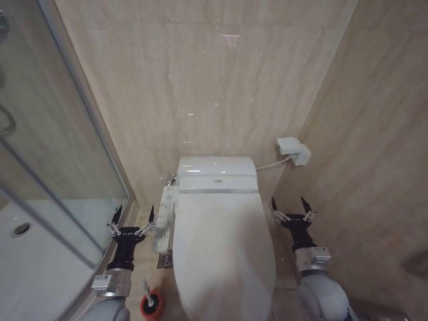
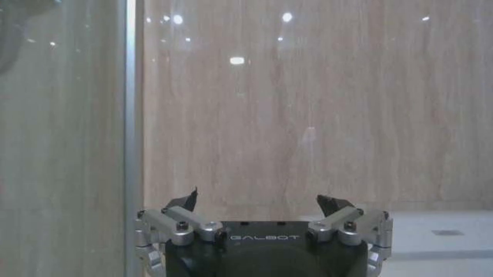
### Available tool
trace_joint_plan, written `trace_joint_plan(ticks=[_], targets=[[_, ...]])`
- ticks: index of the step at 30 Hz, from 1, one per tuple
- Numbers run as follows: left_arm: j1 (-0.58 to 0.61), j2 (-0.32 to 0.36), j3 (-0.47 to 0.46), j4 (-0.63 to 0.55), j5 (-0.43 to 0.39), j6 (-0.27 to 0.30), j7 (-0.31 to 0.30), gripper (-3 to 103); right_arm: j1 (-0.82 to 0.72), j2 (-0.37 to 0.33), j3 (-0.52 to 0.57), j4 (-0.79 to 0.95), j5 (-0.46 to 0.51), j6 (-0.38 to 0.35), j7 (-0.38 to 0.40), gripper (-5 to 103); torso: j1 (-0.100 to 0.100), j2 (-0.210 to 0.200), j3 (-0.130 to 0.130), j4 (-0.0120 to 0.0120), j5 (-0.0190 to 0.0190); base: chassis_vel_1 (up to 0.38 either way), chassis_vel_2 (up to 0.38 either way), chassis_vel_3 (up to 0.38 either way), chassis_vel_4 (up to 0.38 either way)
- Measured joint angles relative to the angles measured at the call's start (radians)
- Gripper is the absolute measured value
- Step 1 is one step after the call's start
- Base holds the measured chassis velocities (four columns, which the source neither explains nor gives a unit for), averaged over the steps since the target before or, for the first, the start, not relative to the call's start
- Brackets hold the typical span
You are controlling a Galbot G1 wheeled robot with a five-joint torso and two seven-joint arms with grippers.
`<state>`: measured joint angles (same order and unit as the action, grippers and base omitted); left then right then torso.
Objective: Open the toilet lid, clean the toilet bowl with a toilet brush, close the toilet lid, and flush.
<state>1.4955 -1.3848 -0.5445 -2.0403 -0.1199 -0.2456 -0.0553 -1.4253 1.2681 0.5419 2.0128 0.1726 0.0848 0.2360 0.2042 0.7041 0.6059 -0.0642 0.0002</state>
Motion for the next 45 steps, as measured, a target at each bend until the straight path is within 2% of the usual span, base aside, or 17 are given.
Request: trace_joint_plan(ticks=[5,7,11,18,27,33,34,38,45], targets=[[-0.002,-0.005,0.008,0.005,0.005,-0.006,0.005,100,0.000,0.000,0.000,0.000,0.000,0.000,0.000,100,-0.001,0.000,0.000,0.0009,-0.0001,-0.050,0.071,0.043,-0.014],[-0.002,-0.006,0.012,0.007,0.009,-0.009,0.008,100,0.000,0.000,0.000,0.000,0.000,0.000,0.000,100,-0.002,0.000,-0.001,-0.0001,-0.0003,0.000,0.000,0.000,0.000],[-0.003,-0.007,0.016,0.009,0.013,-0.011,0.011,100,-0.001,0.000,0.000,0.000,0.000,0.000,0.000,100,-0.002,0.001,-0.001,-0.0004,-0.0002,0.028,-0.053,-0.025,0.010],[-0.006,-0.007,0.016,0.016,0.014,-0.020,0.013,100,0.000,0.000,0.000,0.000,0.000,0.000,0.000,100,-0.001,0.000,0.000,0.0005,-0.0002,-0.060,0.075,0.075,-0.078],[-0.015,0.000,0.016,0.019,0.012,-0.022,0.018,100,0.000,0.000,0.000,0.000,0.000,0.000,0.000,100,-0.002,0.000,-0.001,-0.0002,-0.0003,-0.029,0.045,0.037,-0.036],[-0.023,0.003,0.015,0.024,0.011,-0.021,0.017,100,0.000,0.000,0.000,0.000,0.000,0.000,0.000,100,-0.002,0.000,-0.001,-0.0001,-0.0003,0.000,0.000,0.000,0.000],[-0.026,0.004,0.015,0.027,0.010,-0.021,0.017,100,0.000,0.000,0.000,0.000,0.000,0.000,0.000,100,-0.001,0.000,-0.001,0.0005,-0.0002,-0.037,0.055,0.064,-0.063],[-0.031,0.006,0.015,0.034,0.010,-0.021,0.017,100,0.000,0.000,0.000,0.000,0.000,0.000,0.000,100,-0.001,0.000,0.000,0.0002,-0.0003,-0.015,0.025,0.024,-0.023],[-0.064,0.028,-0.015,0.074,-0.021,-0.015,0.004,100,0.000,0.000,0.000,0.000,0.000,0.000,0.000,100,-0.001,0.000,-0.001,0.0000,-0.0003,0.000,0.000,0.000,0.000]])
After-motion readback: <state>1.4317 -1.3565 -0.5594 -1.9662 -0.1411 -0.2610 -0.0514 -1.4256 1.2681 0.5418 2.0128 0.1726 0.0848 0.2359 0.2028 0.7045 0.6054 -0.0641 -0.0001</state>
